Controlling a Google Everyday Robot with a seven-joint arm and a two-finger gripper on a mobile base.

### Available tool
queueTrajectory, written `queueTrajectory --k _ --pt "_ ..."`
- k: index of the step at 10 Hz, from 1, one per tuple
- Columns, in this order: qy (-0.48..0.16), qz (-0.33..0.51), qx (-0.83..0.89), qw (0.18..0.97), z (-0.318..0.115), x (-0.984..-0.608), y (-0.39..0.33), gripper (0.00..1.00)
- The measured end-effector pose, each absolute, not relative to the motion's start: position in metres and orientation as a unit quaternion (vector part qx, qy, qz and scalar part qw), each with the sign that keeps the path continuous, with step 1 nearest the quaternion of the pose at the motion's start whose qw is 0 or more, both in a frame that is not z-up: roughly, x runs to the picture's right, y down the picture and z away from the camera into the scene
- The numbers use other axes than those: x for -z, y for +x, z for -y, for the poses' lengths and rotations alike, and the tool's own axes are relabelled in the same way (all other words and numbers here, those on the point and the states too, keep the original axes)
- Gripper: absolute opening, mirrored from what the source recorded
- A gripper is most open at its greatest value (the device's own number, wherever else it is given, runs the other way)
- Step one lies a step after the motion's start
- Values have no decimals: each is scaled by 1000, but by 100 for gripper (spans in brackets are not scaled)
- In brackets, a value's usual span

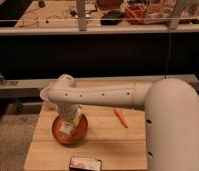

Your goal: Place the bottle in the ceramic bowl

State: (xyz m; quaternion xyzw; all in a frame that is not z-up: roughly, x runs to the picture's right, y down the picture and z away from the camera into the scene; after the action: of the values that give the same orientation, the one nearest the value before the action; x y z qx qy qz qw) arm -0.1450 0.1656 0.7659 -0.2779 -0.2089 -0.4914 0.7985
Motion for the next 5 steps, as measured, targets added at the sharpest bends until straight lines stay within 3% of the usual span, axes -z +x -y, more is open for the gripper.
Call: queueTrajectory --k 5 --pt "-280 214 497 793 -167 -768 -149 11"
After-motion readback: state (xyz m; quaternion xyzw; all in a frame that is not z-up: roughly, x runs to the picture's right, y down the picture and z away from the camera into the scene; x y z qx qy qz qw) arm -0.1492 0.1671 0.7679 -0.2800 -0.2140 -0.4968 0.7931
